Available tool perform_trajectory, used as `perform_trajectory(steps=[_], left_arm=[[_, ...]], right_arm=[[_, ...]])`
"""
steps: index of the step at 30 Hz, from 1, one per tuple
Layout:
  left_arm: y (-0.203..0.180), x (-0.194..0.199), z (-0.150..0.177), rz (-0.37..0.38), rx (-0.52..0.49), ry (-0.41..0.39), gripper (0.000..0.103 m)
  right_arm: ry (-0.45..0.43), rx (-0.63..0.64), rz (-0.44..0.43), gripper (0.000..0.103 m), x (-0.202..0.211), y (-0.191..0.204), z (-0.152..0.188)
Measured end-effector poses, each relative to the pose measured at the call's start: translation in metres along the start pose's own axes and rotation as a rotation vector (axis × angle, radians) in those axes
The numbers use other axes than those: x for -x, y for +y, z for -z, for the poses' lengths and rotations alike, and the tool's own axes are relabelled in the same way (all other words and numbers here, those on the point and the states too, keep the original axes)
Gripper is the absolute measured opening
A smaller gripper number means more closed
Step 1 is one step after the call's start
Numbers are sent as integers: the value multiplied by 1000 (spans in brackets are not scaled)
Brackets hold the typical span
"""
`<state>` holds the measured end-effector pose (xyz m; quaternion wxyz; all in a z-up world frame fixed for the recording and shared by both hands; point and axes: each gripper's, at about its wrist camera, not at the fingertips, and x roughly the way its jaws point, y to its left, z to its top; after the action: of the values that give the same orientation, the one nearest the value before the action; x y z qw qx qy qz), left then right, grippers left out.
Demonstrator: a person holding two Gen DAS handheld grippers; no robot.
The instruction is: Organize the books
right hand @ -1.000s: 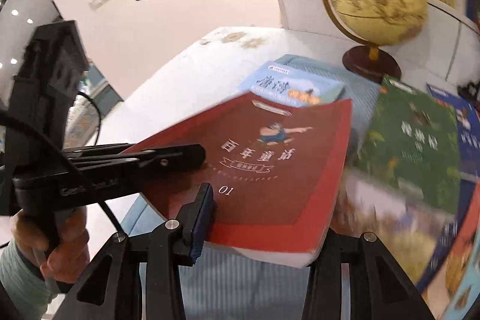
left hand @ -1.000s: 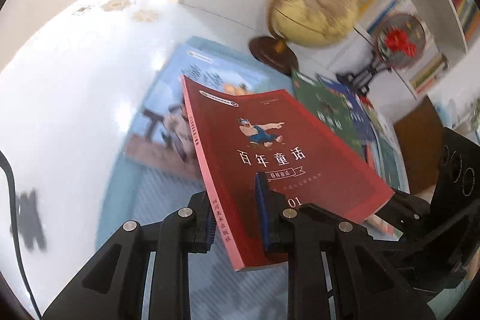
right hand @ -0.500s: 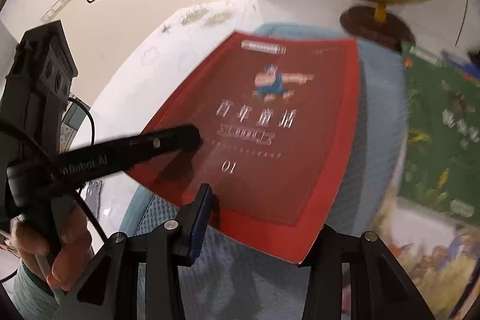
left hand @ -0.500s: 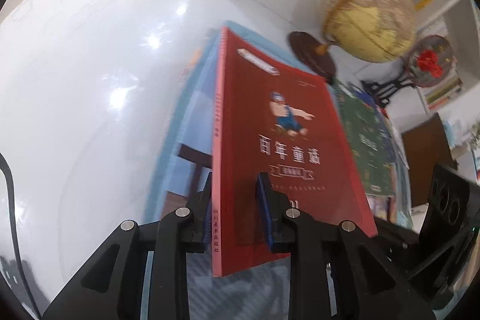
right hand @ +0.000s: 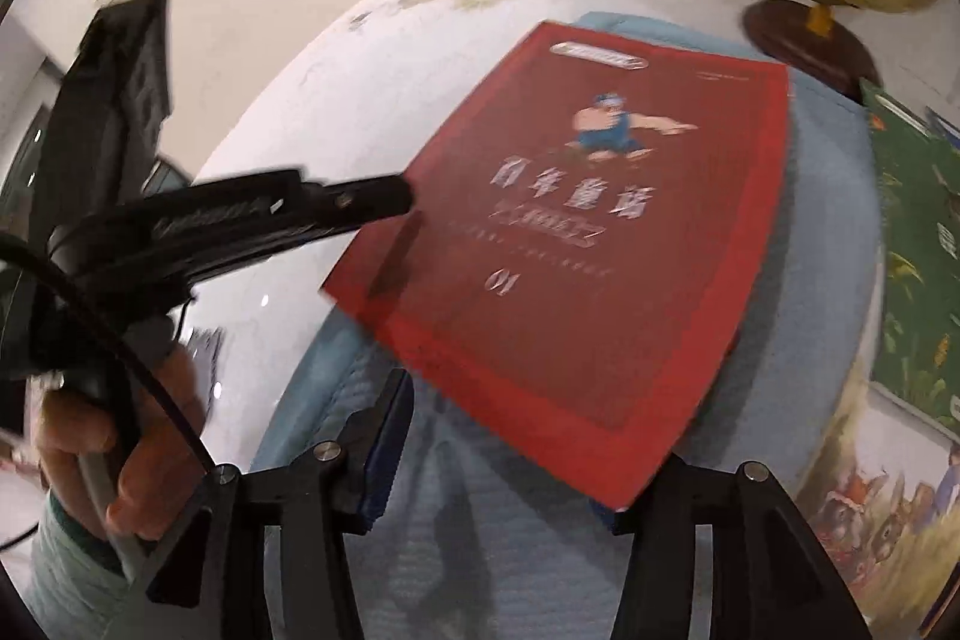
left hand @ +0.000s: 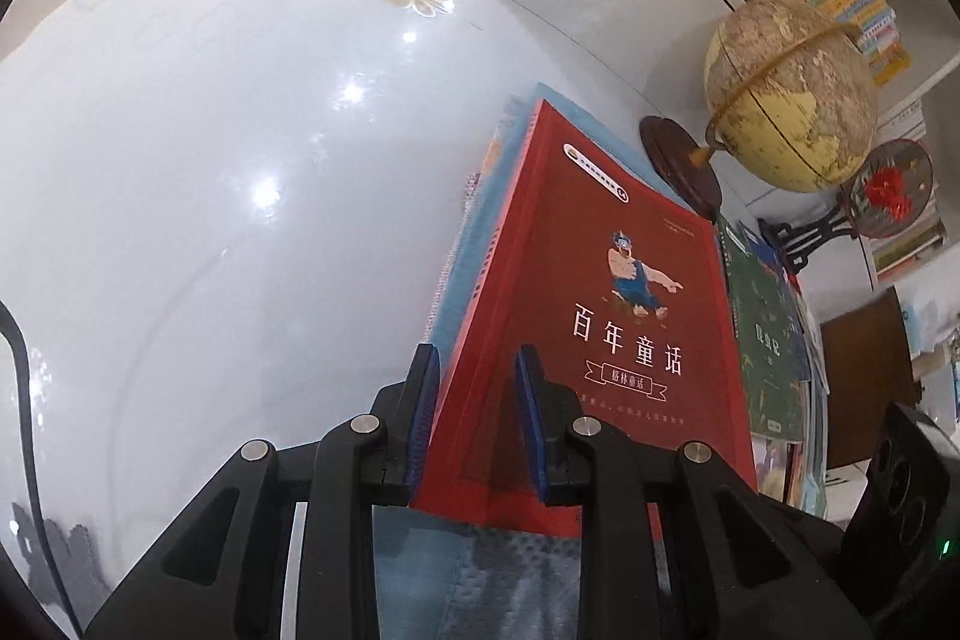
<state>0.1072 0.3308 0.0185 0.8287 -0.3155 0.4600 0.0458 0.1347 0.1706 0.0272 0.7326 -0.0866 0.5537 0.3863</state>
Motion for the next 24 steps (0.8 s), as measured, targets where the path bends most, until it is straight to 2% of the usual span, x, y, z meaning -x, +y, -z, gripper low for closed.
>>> perform_trajectory(steps=[5,8,10,11,14,17,19,22,24], left_arm=[[-5,7,1,-22,-11,-17,22],[-15,18,5,-44,-39,-35,22],[-25,23,7,-47,-73,-37,22],[-35,25,9,-39,-99,-37,26],[-62,24,15,18,-142,-16,32],[-104,9,25,104,-212,43,32],[-132,-3,31,138,-264,74,32],[-175,-31,39,195,-319,122,32],[-194,-44,43,210,-342,140,32]], right_arm=[[25,5,-42,57,1,1,7],[109,34,-82,57,1,-4,19],[147,70,-91,57,10,-10,39],[153,75,-87,58,14,-12,47],[180,20,-95,58,34,-35,85],[154,-93,-67,58,58,-67,105],[105,-184,-27,58,78,-97,109],[7,-314,44,58,113,-144,109],[-67,-404,97,63,134,-179,103]])
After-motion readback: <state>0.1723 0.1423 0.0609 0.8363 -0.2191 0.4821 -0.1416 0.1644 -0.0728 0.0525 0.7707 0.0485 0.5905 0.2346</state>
